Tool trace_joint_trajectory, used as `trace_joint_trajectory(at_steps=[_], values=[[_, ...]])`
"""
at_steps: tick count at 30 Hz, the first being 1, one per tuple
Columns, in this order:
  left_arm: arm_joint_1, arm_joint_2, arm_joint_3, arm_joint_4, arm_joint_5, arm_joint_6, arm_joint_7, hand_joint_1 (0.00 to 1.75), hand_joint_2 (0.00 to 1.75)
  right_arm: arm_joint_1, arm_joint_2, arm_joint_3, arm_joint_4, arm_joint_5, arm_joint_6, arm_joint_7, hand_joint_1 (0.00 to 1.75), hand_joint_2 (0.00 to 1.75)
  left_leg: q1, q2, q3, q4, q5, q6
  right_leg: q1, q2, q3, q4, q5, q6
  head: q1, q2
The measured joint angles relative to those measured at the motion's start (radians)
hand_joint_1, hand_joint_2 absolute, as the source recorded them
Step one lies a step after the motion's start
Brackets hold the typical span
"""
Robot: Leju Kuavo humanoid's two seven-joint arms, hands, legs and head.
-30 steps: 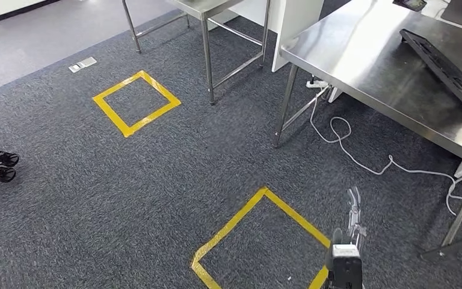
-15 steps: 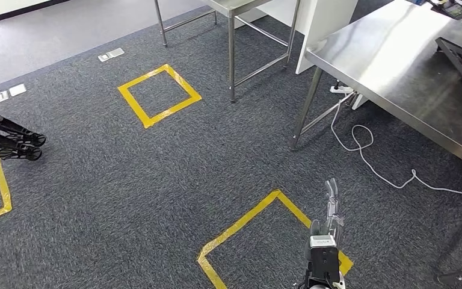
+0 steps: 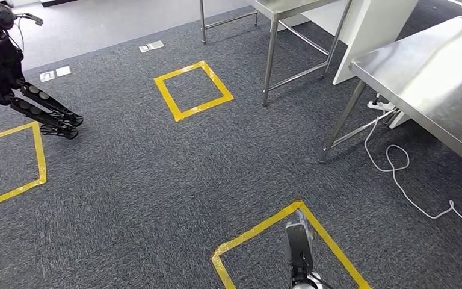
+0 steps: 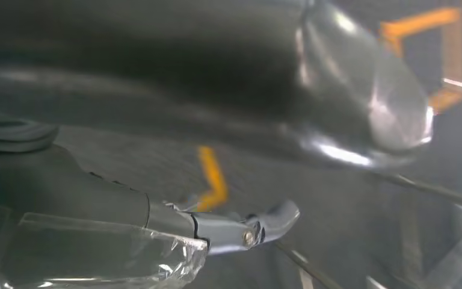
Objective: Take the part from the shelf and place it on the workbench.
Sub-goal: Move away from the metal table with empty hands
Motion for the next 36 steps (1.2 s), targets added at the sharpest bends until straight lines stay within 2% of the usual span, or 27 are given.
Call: trace_joint_trajectory(at_steps=[2,3,4,6,8,9,10,11,13,14,15,16,18,20,22,24,25,26,27,28,29,30,31,33,35,36], values=[[0.001,0.000,-0.001,0.000,-0.002,-0.001,0.000,0.00,0.00,-0.032,0.014,-0.013,0.103,-0.003,0.003,-0.007,0.00,0.00,0.003,-0.010,-0.008,0.002,0.003,-0.011,0.004,-0.013,0.000,0.001,0.004,-0.015,-0.002,0.000],[0.001,0.000,-0.001,0.000,-0.002,-0.001,0.000,0.00,0.00,-0.046,0.020,-0.018,0.139,-0.004,0.004,-0.009,0.00,0.00,0.005,-0.002,-0.012,0.007,0.000,-0.016,0.003,-0.019,0.002,0.000,0.007,-0.020,-0.002,0.000],[0.001,-0.001,-0.001,0.000,-0.002,-0.001,0.000,0.00,0.00,-0.058,0.025,-0.022,0.168,-0.004,0.004,-0.010,0.00,0.00,0.006,0.016,-0.020,0.024,-0.012,-0.021,0.002,-0.026,0.002,-0.001,0.009,-0.027,-0.004,0.000],[-0.001,-0.001,-0.002,0.001,-0.002,-0.001,0.001,0.00,0.00,-0.075,0.033,-0.027,0.216,-0.004,0.006,-0.011,0.00,0.00,0.007,0.061,-0.064,0.119,-0.065,-0.029,0.003,-0.043,0.004,-0.004,0.009,-0.040,-0.008,0.000],[-0.003,-0.001,-0.002,0.001,-0.004,-0.002,0.001,0.00,0.00,-0.084,0.036,-0.032,0.258,-0.006,0.012,-0.003,0.00,0.00,0.010,0.079,-0.133,0.257,-0.125,-0.035,0.009,-0.066,0.004,-0.003,0.006,-0.049,-0.010,0.000],[-0.003,-0.001,-0.003,0.001,-0.008,-0.003,0.001,0.00,0.00,-0.087,0.037,-0.035,0.277,-0.005,0.021,0.017,0.00,0.00,0.011,0.081,-0.155,0.298,-0.134,-0.036,0.011,-0.078,0.004,-0.003,0.005,-0.051,-0.010,0.000],[-0.002,-0.001,-0.006,0.001,-0.015,-0.005,0.001,0.00,0.00,-0.091,0.039,-0.037,0.299,-0.003,0.035,0.052,0.00,0.00,0.011,0.084,-0.157,0.301,-0.124,-0.036,0.012,-0.089,0.005,-0.003,0.003,-0.052,-0.010,0.000],[-0.002,-0.001,-0.010,0.001,-0.025,-0.009,0.001,0.00,0.00,-0.096,0.043,-0.039,0.320,-0.002,0.055,0.095,0.00,0.00,0.011,0.089,-0.137,0.261,-0.097,-0.034,0.013,-0.098,0.007,-0.003,0.002,-0.053,-0.010,0.000],[-0.005,-0.001,-0.028,0.001,-0.060,-0.024,0.000,0.00,0.00,-0.098,0.056,-0.045,0.368,-0.015,0.122,0.179,0.00,0.00,0.006,0.120,-0.060,0.116,-0.035,-0.024,0.017,-0.113,0.012,-0.003,-0.003,-0.052,-0.010,0.000],[-0.009,-0.002,-0.040,0.001,-0.083,-0.030,-0.001,0.00,0.00,-0.094,0.063,-0.048,0.388,-0.027,0.160,0.206,0.00,0.00,0.002,0.134,-0.029,0.060,-0.018,-0.018,0.020,-0.120,0.014,-0.003,-0.006,-0.049,-0.010,0.000],[-0.014,-0.003,-0.056,0.001,-0.107,-0.033,-0.003,0.00,0.00,-0.089,0.072,-0.052,0.409,-0.033,0.201,0.231,0.00,0.00,-0.003,0.144,-0.012,0.027,-0.012,-0.013,0.023,-0.127,0.015,-0.003,-0.009,-0.045,-0.010,0.000],[-0.019,-0.004,-0.071,0.001,-0.126,-0.030,-0.004,0.00,0.00,-0.083,0.080,-0.054,0.426,-0.030,0.232,0.252,0.00,0.00,-0.007,0.145,-0.009,0.018,-0.016,-0.010,0.025,-0.134,0.016,-0.004,-0.011,-0.041,-0.009,0.000],[-0.027,-0.010,-0.097,0.001,-0.145,-0.019,-0.003,0.00,0.00,-0.074,0.096,-0.049,0.453,0.004,0.269,0.295,0.00,0.00,-0.007,0.127,-0.009,0.011,-0.012,-0.001,0.027,-0.142,0.016,-0.003,-0.017,-0.033,-0.009,0.000],[-0.032,-0.016,-0.111,0.001,-0.146,-0.016,0.001,0.00,0.00,-0.072,0.107,-0.033,0.469,0.052,0.264,0.325,0.00,0.00,-0.002,0.110,-0.003,-0.002,-0.005,0.009,0.026,-0.110,0.001,0.035,-0.040,-0.029,-0.008,0.000],[-0.039,-0.020,-0.121,0.001,-0.146,-0.017,0.004,0.00,0.00,-0.070,0.112,-0.019,0.482,0.081,0.250,0.341,0.00,0.00,0.000,0.093,0.001,-0.007,-0.001,0.016,0.022,-0.066,-0.049,0.144,-0.089,-0.035,-0.006,0.000],[-0.043,-0.021,-0.126,0.001,-0.146,-0.018,0.005,0.00,0.00,-0.065,0.113,-0.010,0.495,0.088,0.244,0.350,0.00,0.00,0.000,0.070,0.000,-0.007,-0.001,0.018,0.020,-0.052,-0.112,0.264,-0.127,-0.035,-0.004,0.000],[-0.044,-0.021,-0.128,0.001,-0.146,-0.018,0.006,0.00,0.00,-0.063,0.112,-0.006,0.500,0.089,0.243,0.352,0.00,0.00,0.001,0.057,0.000,-0.007,-0.001,0.017,0.018,-0.050,-0.124,0.281,-0.125,-0.029,-0.003,0.000],[-0.044,-0.022,-0.130,0.001,-0.146,-0.019,0.006,0.00,0.00,-0.062,0.112,-0.002,0.505,0.089,0.243,0.353,0.00,0.00,0.001,0.044,0.001,-0.006,-0.001,0.017,0.015,-0.049,-0.119,0.261,-0.108,-0.019,-0.003,0.000],[-0.043,-0.023,-0.132,0.001,-0.146,-0.019,0.006,0.00,0.00,-0.062,0.112,0.001,0.508,0.088,0.244,0.354,0.00,0.00,0.002,0.032,0.002,-0.004,-0.001,0.015,0.011,-0.043,-0.095,0.203,-0.078,-0.008,-0.003,0.000],[-0.043,-0.024,-0.136,0.001,-0.145,-0.021,0.007,0.00,0.00,-0.063,0.112,0.003,0.509,0.087,0.247,0.355,0.00,0.00,0.002,0.020,0.001,-0.002,-0.002,0.012,0.004,-0.026,-0.065,0.131,-0.047,0.003,-0.003,0.000],[-0.044,-0.024,-0.139,0.001,-0.145,-0.024,0.008,0.00,0.00,-0.065,0.112,0.004,0.512,0.086,0.251,0.358,0.00,0.00,0.001,0.010,-0.001,0.004,-0.005,0.007,0.000,-0.011,-0.041,0.072,-0.023,0.007,-0.002,0.000],[-0.044,-0.025,-0.141,0.001,-0.145,-0.028,0.010,0.00,0.00,-0.066,0.111,0.005,0.514,0.086,0.256,0.362,0.00,0.00,0.000,0.002,-0.004,0.009,-0.007,0.001,-0.003,0.001,-0.025,0.035,-0.009,0.005,-0.003,0.000],[-0.045,-0.025,-0.143,0.001,-0.146,-0.033,0.014,0.00,0.00,-0.066,0.110,0.006,0.516,0.088,0.259,0.366,0.00,0.00,0.000,-0.004,-0.008,0.012,-0.008,-0.005,-0.002,0.008,-0.019,0.021,-0.003,-0.001,-0.003,0.000],[-0.045,-0.025,-0.144,0.001,-0.151,-0.042,0.023,0.00,0.00,-0.066,0.108,0.010,0.520,0.102,0.255,0.369,0.00,0.00,0.004,-0.014,-0.013,0.015,-0.007,-0.015,0.001,-0.007,-0.015,0.020,0.002,-0.019,-0.005,0.000],[-0.046,-0.025,-0.148,0.001,-0.155,-0.047,0.032,0.00,0.00,-0.066,0.107,0.016,0.521,0.117,0.243,0.366,0.00,0.00,0.008,0.011,-0.028,0.044,-0.026,-0.024,-0.001,-0.022,-0.012,0.016,0.006,-0.031,-0.008,0.000],[-0.048,-0.025,-0.150,0.001,-0.156,-0.049,0.035,0.00,0.00,-0.067,0.106,0.019,0.522,0.121,0.237,0.364,0.00,0.00,0.009,0.033,-0.048,0.087,-0.052,-0.027,-0.001,-0.032,-0.011,0.015,0.006,-0.038,-0.011,0.000]])
